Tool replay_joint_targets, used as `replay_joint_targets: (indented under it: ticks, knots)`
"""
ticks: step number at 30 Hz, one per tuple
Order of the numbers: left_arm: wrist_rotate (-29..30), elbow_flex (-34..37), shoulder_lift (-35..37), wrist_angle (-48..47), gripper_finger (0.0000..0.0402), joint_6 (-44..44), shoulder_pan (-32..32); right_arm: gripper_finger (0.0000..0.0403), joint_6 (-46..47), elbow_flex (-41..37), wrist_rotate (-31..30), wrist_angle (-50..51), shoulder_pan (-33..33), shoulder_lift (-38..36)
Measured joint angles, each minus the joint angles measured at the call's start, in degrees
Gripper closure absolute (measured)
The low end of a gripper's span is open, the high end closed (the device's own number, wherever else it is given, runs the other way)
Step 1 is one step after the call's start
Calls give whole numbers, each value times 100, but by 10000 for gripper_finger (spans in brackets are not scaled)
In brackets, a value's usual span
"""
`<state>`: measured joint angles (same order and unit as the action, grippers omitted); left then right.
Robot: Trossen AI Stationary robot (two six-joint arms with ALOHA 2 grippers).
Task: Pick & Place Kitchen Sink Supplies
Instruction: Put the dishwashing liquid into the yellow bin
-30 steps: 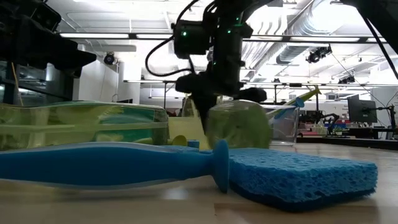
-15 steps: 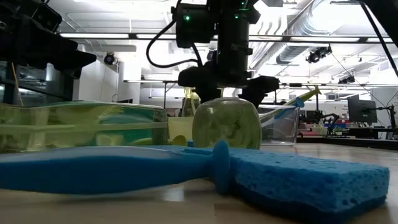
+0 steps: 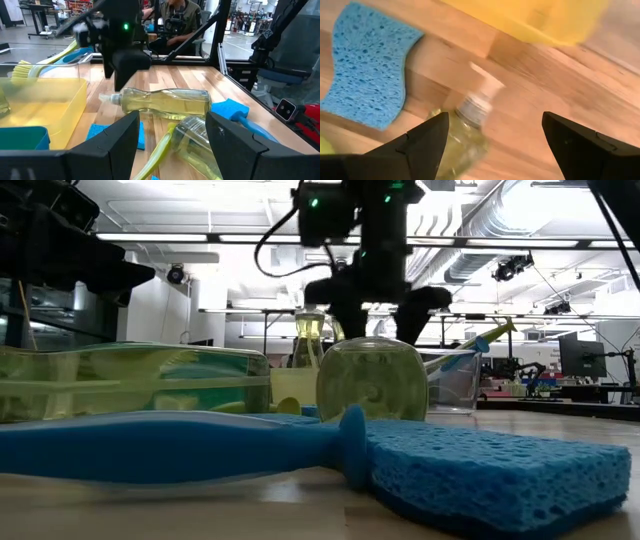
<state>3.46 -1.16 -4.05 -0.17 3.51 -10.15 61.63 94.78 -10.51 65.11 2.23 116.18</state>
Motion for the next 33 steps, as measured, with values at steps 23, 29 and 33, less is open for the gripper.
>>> replay_joint_targets:
  ticks: [23, 29, 33]
  knots:
    - [-4, -1, -417, -2, 179, 187, 1, 88, 2701, -2, -1016, -740, -1525, -96]
    - [9, 0, -501, -2, 179, 264, 1, 88, 2844, -5, -1041, -415, -1505, -13]
    - [9, 0, -501, -1, 179, 264, 0, 88, 2829, -7, -956, -428, -1452, 108]
